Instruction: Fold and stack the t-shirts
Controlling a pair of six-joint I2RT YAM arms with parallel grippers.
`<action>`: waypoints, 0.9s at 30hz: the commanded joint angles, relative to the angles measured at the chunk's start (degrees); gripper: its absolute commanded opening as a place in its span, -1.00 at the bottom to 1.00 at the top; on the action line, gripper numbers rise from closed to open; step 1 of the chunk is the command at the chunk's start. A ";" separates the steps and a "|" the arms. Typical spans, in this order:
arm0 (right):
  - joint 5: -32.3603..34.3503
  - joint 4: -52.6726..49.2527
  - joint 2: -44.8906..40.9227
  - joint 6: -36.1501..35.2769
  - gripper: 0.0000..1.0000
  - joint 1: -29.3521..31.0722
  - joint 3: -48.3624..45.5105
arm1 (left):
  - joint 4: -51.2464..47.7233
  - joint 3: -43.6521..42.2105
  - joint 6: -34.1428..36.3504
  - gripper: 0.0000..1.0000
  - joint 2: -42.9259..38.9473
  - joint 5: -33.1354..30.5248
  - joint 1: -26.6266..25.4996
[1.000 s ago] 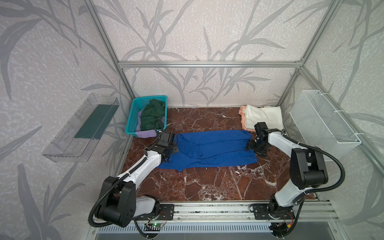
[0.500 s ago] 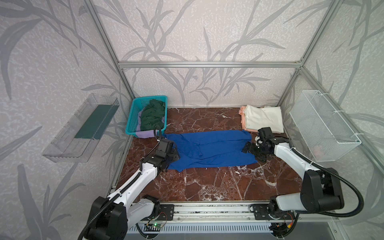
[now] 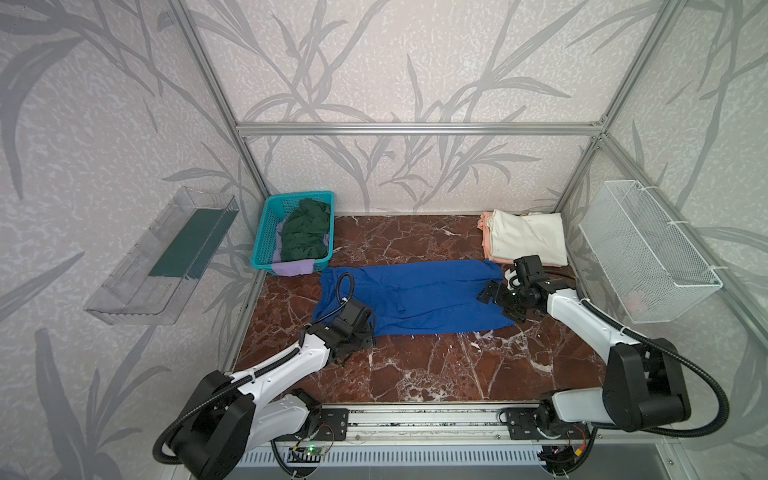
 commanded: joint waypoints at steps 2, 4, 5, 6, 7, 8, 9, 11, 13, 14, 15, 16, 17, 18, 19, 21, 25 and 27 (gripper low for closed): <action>-0.73 0.12 0.98 -0.24 0.98 0.17 -0.79 | 0.37 -0.41 -1.48 0.15 2.47 -2.48 -0.24; -0.64 0.33 1.12 -0.24 0.98 0.18 -0.90 | 0.77 -0.06 -1.48 0.04 3.85 -2.57 -0.23; -0.64 0.44 1.16 -0.29 0.98 0.15 -0.92 | 0.71 0.27 -1.40 -0.05 4.34 -2.57 -0.24; -0.72 0.41 1.25 -0.24 0.98 0.19 -0.90 | 0.44 0.64 -1.32 -0.17 5.06 -2.44 -0.18; -0.72 0.36 1.25 -0.25 0.98 0.27 -0.90 | 0.14 0.93 -1.22 -0.30 5.61 -2.40 -0.22; -0.69 0.34 1.25 -0.24 0.98 0.23 -0.94 | -0.45 1.40 -1.22 -0.47 5.98 -2.40 -0.22; -0.60 0.34 1.25 -0.29 0.98 0.15 -0.98 | -1.00 1.73 -1.13 -0.62 6.17 -2.39 -0.20; -0.34 0.16 1.18 -0.24 0.98 0.27 -0.90 | -2.22 2.48 -0.94 -0.90 5.65 -2.48 -0.24; -0.05 0.06 1.08 -0.16 0.98 0.23 -0.98 | -2.99 2.73 -0.68 -1.00 4.30 -2.86 -0.19; 0.11 0.11 1.07 -0.15 0.98 0.19 -1.07 | -3.43 2.75 -0.53 -1.00 3.40 -3.29 -0.22; 0.15 0.15 1.14 -0.07 0.98 0.24 -1.07 | -3.97 2.84 -0.44 -1.00 2.54 -3.67 -0.24; 0.15 0.15 1.24 -0.07 0.98 0.23 -1.07 | -4.49 3.01 -0.31 -1.00 1.90 -3.89 -0.18; 0.15 0.17 1.29 -0.11 0.98 0.23 -0.91 | -5.03 3.19 -0.29 -1.00 1.37 -4.04 -0.18; 0.09 0.16 1.42 -0.17 0.98 0.16 -0.85 | -5.49 3.40 -0.21 -1.00 1.03 -3.99 -0.21; 0.07 0.14 1.58 -0.16 0.98 0.23 -0.81 | -5.81 3.63 -0.10 -1.00 0.83 -3.98 -0.20; 0.15 0.27 1.69 -0.16 0.98 0.22 -0.72 | -6.05 4.10 0.23 -1.00 0.82 -3.89 -0.17; 0.04 0.43 1.94 -0.25 0.98 0.21 -0.61 | -6.56 5.55 0.63 -1.00 2.00 -3.55 -0.16; -0.04 0.45 1.91 -0.24 0.98 0.25 -0.54 | -7.10 6.54 1.18 -1.00 2.32 -3.62 -0.23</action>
